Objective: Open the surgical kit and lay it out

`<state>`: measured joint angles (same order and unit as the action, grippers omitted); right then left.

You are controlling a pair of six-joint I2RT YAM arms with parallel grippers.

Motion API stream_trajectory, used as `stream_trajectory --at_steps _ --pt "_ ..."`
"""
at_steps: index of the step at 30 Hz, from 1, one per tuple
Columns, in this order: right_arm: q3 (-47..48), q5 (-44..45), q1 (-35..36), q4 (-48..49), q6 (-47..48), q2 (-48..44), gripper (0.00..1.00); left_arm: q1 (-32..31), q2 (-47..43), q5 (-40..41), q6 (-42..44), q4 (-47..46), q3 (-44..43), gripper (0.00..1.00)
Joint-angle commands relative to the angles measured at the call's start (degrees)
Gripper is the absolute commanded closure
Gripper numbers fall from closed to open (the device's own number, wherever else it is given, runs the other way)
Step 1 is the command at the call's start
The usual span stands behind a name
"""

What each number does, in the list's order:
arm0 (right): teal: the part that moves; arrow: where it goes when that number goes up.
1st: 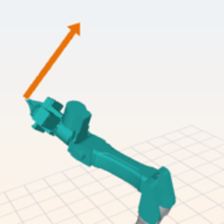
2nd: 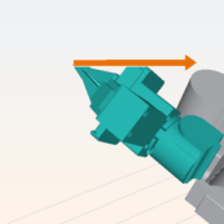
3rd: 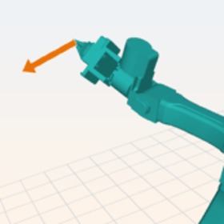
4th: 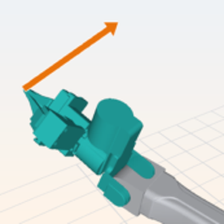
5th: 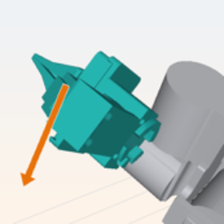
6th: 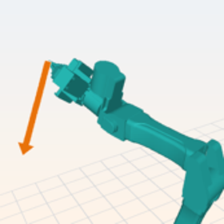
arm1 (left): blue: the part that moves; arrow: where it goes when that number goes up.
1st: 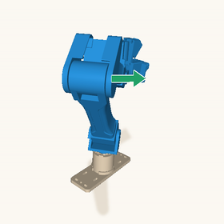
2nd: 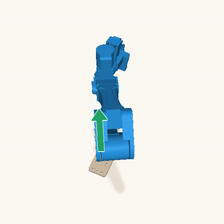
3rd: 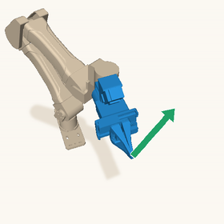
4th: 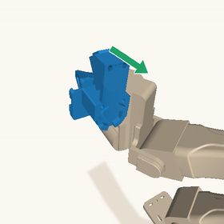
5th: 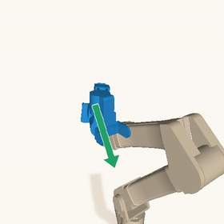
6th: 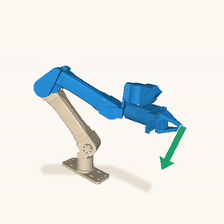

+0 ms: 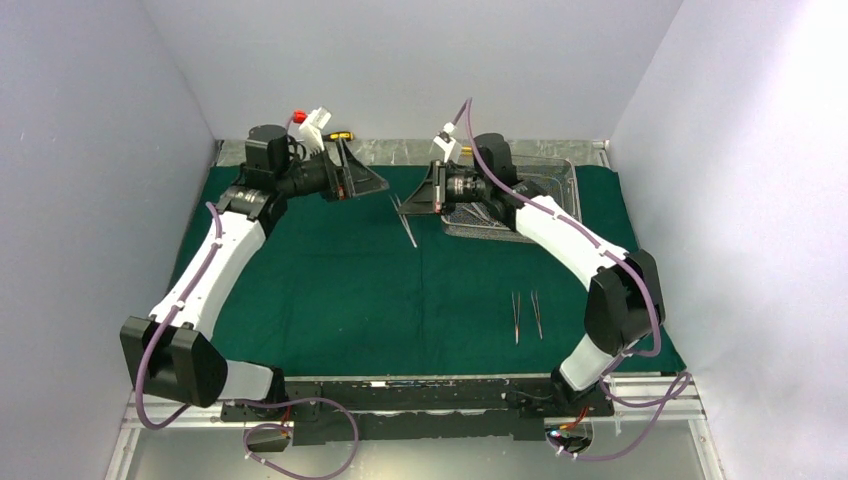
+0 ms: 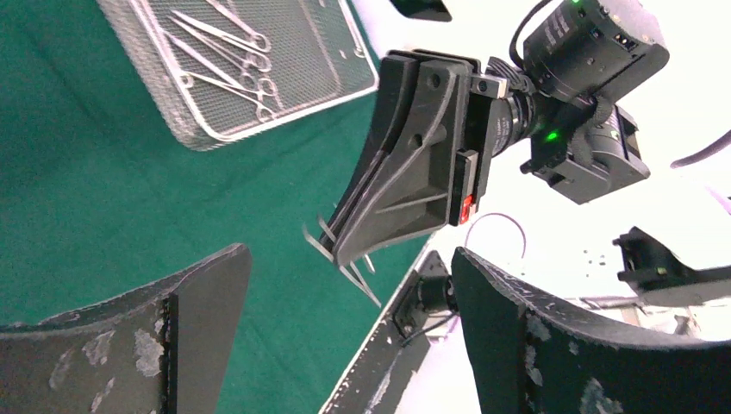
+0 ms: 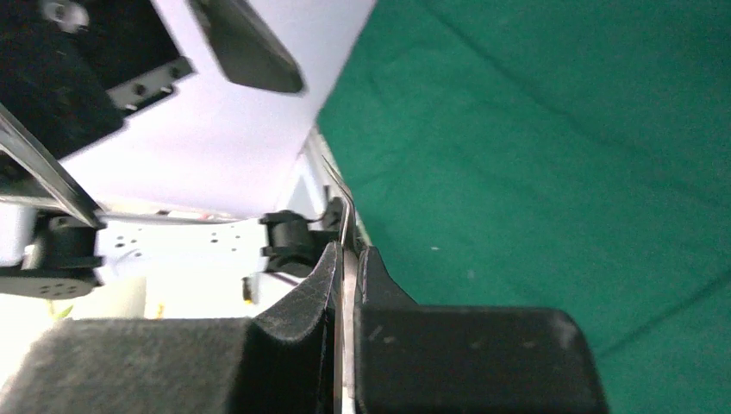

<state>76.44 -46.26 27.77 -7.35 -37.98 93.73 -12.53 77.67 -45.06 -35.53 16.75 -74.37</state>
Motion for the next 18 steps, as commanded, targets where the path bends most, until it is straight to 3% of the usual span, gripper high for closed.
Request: stream_trajectory --at_steps 1,6,12,18 --pt "-0.1 -4.5 2.8 10.6 -10.2 -3.4 1.0 -2.7 -1.6 -6.3 -0.9 -8.0 2.6 0.08" --pt "-2.8 -6.5 4.2 18.4 -17.9 -3.6 1.0 -5.5 -1.7 -3.8 3.5 -3.0 1.7 0.14" --pt "-3.2 -8.7 4.2 19.9 -20.3 -3.9 1.0 -5.5 -3.3 -6.4 1.6 -4.0 2.1 0.47" --pt "-4.7 -9.6 4.2 21.4 -21.7 -4.0 1.0 -5.5 -5.7 -6.5 0.2 -3.3 3.2 0.53"
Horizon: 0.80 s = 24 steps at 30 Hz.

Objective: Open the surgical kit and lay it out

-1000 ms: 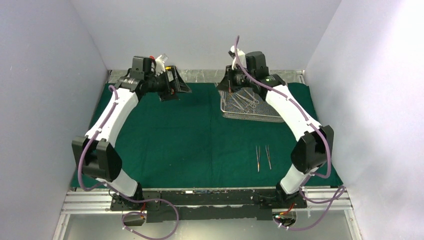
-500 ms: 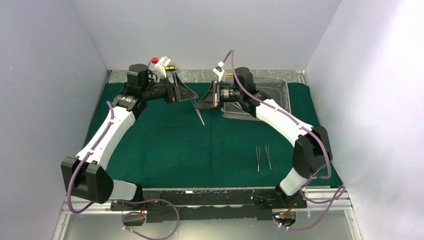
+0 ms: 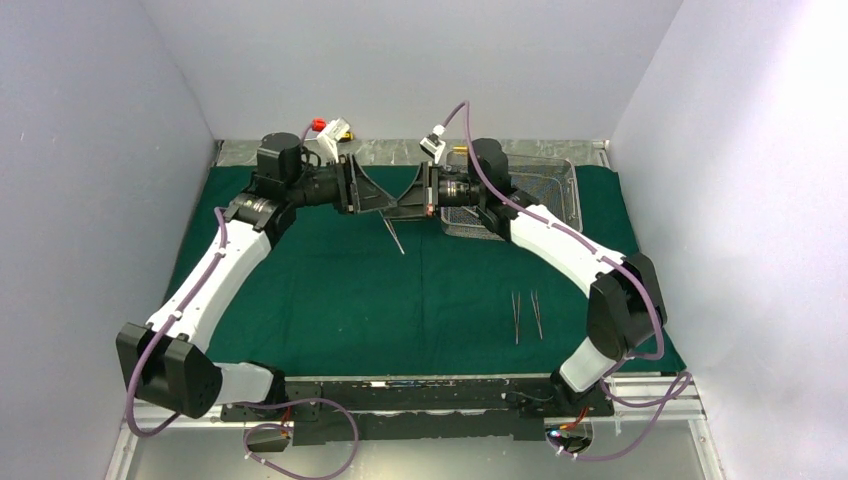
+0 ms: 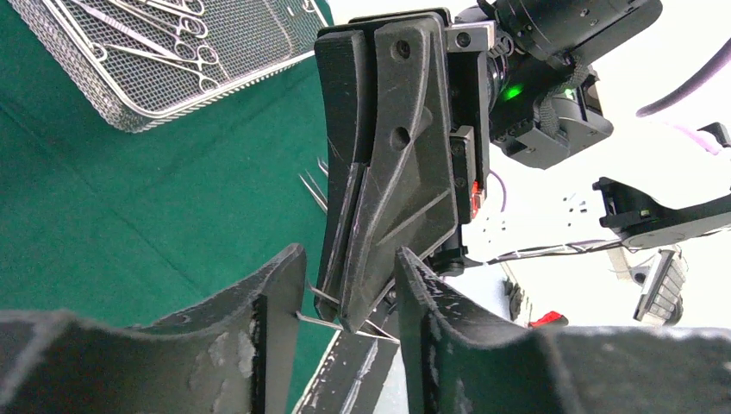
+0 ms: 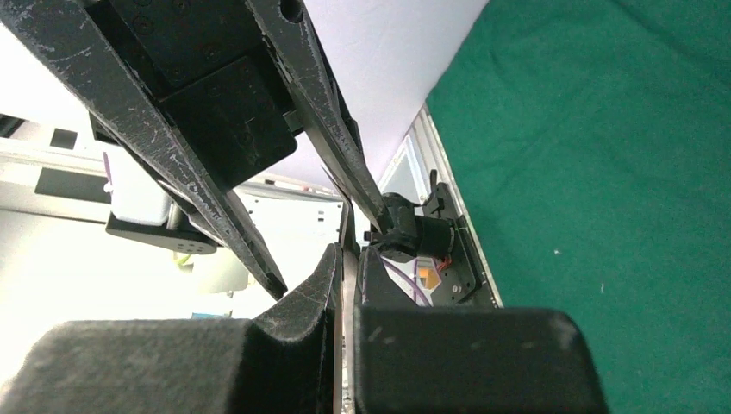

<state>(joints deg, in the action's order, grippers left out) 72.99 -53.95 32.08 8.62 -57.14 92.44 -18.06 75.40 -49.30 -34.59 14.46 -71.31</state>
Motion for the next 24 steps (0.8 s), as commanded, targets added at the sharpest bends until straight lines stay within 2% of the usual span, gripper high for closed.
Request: stream_trajectory --at_steps 1,7,13,19,22,24 --pt "-1.6 -1.9 -0.1 6.0 -3.1 -2.9 1.0 0.0 -3.6 -2.1 -0.7 -0.5 0.3 0.56" --pt "-3.1 -1.9 -0.2 8.8 -4.4 -3.4 1.0 0.1 -4.3 -2.0 -1.0 0.5 0.9 0.75" --pt "-3.7 -2.3 -0.2 9.7 -4.6 -3.3 1.0 0.3 -4.1 -1.9 -0.8 1.0 0.4 0.98" --pt "-2.5 -1.4 -0.3 6.3 -2.6 -3.0 0.98 0.4 -3.8 -1.6 0.0 2.1 0.2 1.0" --pt "0.9 4.1 -0.1 -5.4 6.3 -4.1 0.59 0.4 -3.2 1.1 1.7 5.4 -1.3 1.0" --pt "3.3 9.9 0.5 -13.0 13.2 -5.3 0.43 0.4 -2.1 5.3 3.4 9.9 -3.3 1.0"
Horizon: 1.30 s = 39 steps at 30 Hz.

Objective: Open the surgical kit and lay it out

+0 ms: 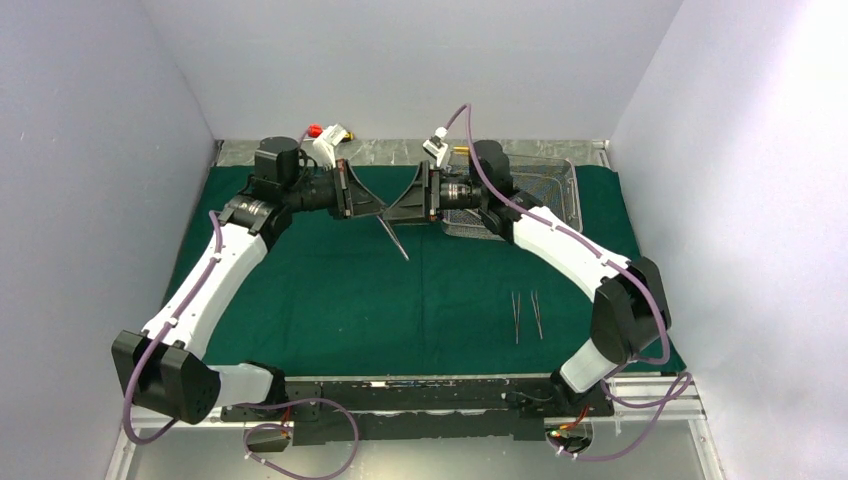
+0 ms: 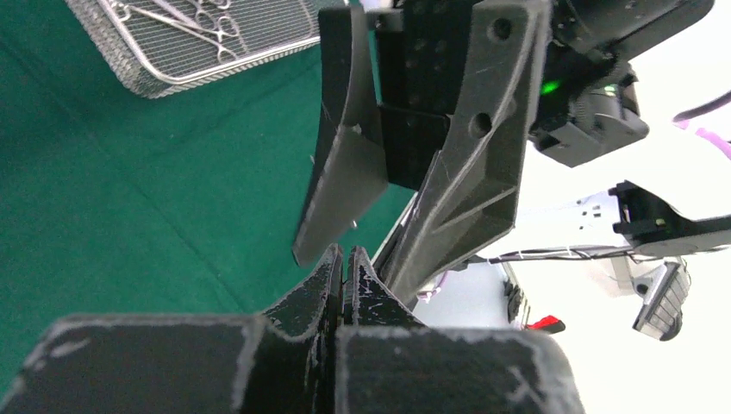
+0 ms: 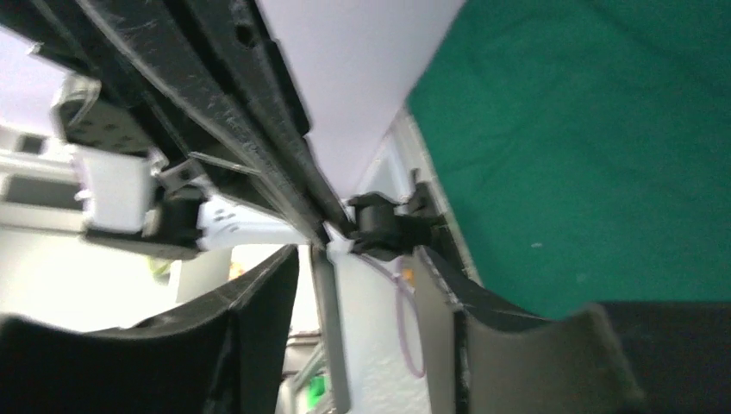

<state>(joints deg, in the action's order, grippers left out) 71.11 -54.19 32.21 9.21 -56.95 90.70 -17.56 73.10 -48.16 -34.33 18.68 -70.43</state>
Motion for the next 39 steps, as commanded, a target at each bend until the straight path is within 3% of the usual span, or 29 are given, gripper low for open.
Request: stream_trajectory --at_steps 1,7,10,21,31,33,38,39 --pt "6.5 13.4 0.9 -16.7 15.8 -4.2 0.38 -0.1 1.0 6.3 3.9 9.2 -5.8 1.0" --pt "13.9 32.9 7.1 -30.8 30.1 -4.2 0.34 -0.1 7.0 12.7 6.1 20.7 -12.1 1.0" --pt "16.5 40.3 10.6 -33.5 34.4 -3.5 0.35 -0.1 8.6 14.6 6.1 24.0 -13.8 1.0" --pt "20.3 42.1 14.5 -37.8 38.4 1.2 0.52 -0.1 9.6 14.4 5.7 24.3 -14.1 1.0" --pt "20.7 37.8 15.4 -36.8 38.4 3.3 0.52 -0.1 9.9 14.0 5.6 23.7 -13.8 1.0" --pt "20.8 38.0 15.4 -37.0 38.2 3.6 0.61 -0.1 10.0 13.8 5.6 23.7 -13.8 1.0" --pt "22.0 39.2 15.4 -38.8 38.2 4.7 0.96 -0.1 10.1 12.9 5.5 23.5 -14.1 1.0" --pt "22.1 39.5 15.4 -39.1 38.2 4.8 1.0 -0.1 10.1 12.9 5.3 23.5 -14.2 0.94"
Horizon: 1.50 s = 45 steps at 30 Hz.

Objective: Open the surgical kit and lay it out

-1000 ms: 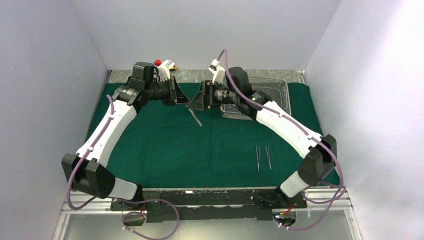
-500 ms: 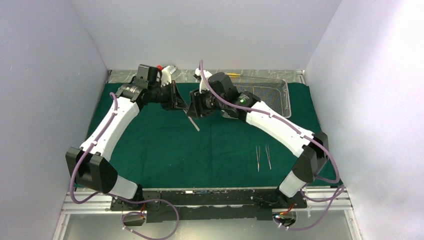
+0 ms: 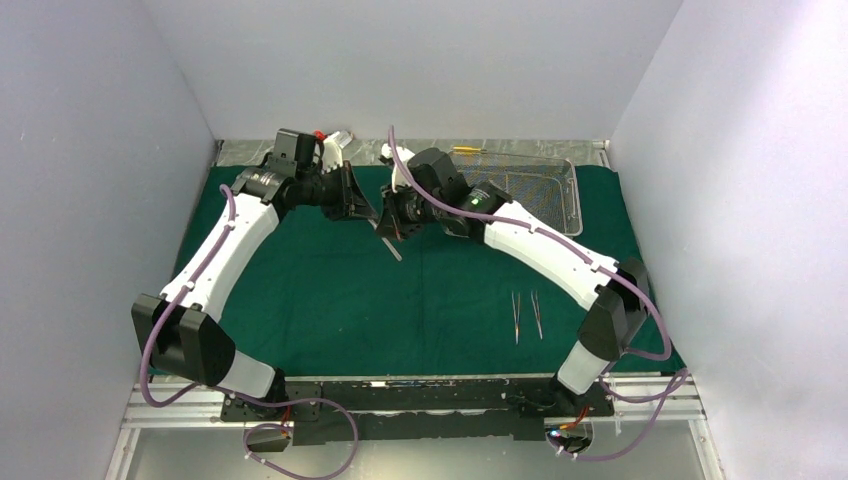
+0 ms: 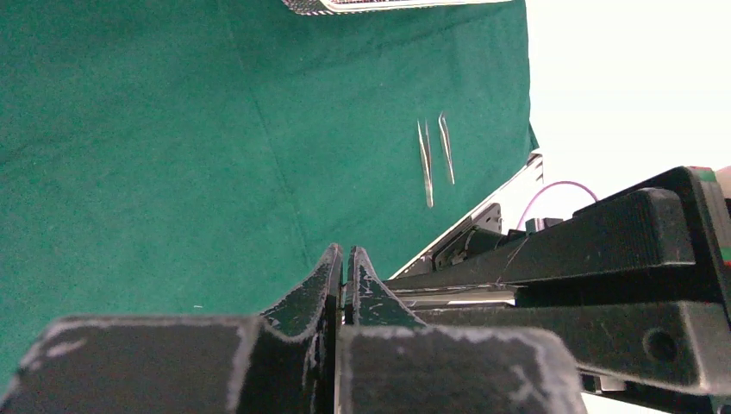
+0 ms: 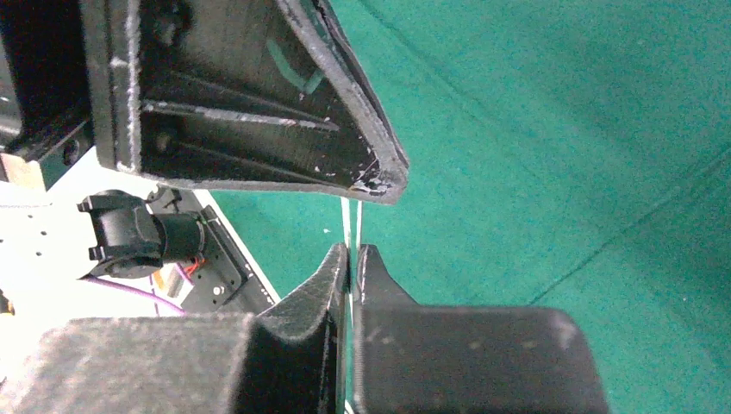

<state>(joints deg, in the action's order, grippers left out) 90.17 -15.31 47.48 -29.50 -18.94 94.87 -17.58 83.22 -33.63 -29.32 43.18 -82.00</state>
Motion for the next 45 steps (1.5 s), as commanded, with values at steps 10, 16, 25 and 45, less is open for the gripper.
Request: stream_trajectory --at_steps 10,16,25,45 --pt "-8.3 8.6 0.2 -5.7 -1.9 -3.7 1.0 2.3 -1.1 11.9 -3.6 2.5 -1.5 0.0" --pt "-22.6 21.7 -0.4 -11.1 -12.5 -8.8 1.0 3.5 -2.4 17.0 -4.1 3.5 1.4 0.01" --pt "-38.4 29.6 -7.2 -13.7 -25.3 -14.7 1.0 3.6 -3.2 15.4 -4.6 2.0 4.0 0.0" --pt "-48.9 27.9 -12.6 -5.6 -19.0 -13.9 0.93 3.6 -3.7 14.3 -5.6 1.1 5.2 0.01"
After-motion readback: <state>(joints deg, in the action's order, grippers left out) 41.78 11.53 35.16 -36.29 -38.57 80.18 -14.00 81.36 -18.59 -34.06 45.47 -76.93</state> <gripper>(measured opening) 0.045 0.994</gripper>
